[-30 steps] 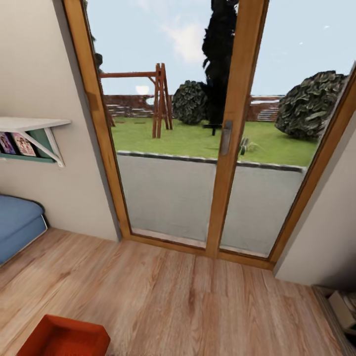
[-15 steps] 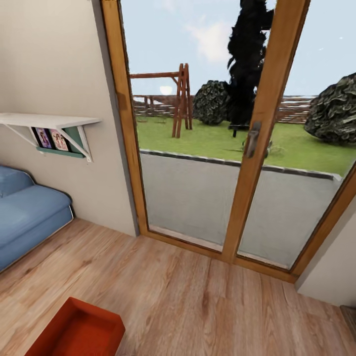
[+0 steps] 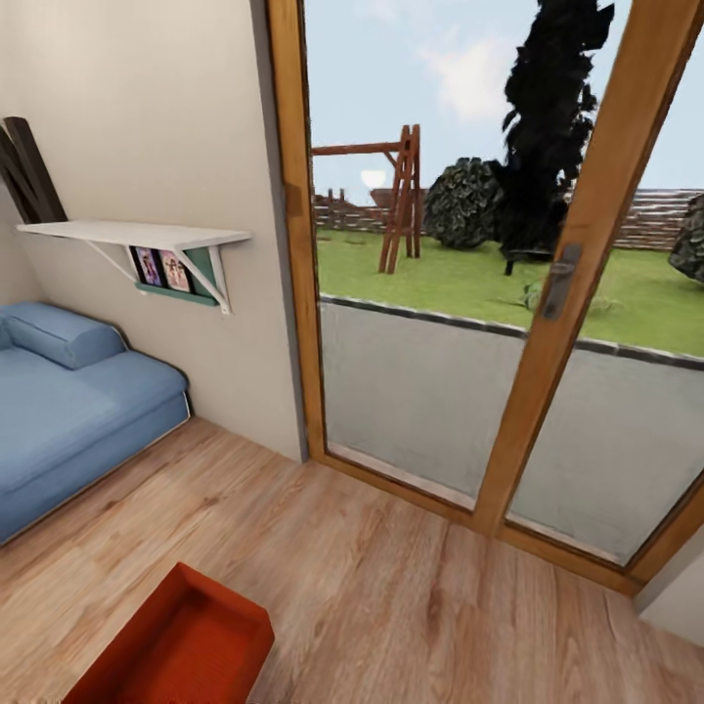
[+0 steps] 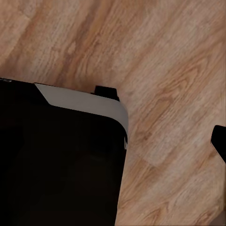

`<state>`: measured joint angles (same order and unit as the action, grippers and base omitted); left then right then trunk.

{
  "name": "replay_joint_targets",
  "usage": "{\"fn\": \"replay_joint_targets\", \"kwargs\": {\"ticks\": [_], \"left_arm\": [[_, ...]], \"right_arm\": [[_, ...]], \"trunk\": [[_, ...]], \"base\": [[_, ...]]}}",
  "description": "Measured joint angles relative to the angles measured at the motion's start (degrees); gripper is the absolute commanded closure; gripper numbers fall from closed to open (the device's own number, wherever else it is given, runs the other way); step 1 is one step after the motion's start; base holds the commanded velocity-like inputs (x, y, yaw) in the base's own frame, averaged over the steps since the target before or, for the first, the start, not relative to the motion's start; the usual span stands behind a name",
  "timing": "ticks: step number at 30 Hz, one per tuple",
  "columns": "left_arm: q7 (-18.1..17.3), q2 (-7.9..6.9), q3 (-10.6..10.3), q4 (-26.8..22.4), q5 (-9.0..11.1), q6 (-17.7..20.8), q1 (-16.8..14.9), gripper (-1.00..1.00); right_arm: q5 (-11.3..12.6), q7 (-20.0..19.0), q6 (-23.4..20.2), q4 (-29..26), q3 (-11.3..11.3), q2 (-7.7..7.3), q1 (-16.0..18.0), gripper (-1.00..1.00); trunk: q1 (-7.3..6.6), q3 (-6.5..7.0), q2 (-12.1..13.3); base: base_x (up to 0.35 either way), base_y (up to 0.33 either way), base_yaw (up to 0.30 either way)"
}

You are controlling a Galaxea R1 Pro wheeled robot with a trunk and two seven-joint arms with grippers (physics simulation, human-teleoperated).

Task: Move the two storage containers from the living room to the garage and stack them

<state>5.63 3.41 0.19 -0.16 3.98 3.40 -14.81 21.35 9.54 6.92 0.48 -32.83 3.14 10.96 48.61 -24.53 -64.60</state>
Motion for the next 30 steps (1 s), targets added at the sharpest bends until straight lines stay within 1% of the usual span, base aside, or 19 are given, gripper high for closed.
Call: {"fn": "replay_joint_targets", "kwargs": {"ticks": [7, 30], "left_arm": [[0.01, -0.08, 0.04, 0.00, 0.00, -1.30, 0.00, -1.00], [0.01, -0.09, 0.04, 0.00, 0.00, -1.49, 0.53, -1.00]], "right_arm": [[0.01, 0.01, 0.00, 0.00, 0.00, -0.03, 0.00, -1.00], [0.09, 0.01, 0.00, 0.00, 0.00, -0.04, 0.00, -1.00]], "trunk": [[-0.01, 0.00, 0.00], [-0.01, 0.00, 0.00]], "base": [[0.220, -0.167, 0.269], [0.244, -0.183, 0.269]]}}
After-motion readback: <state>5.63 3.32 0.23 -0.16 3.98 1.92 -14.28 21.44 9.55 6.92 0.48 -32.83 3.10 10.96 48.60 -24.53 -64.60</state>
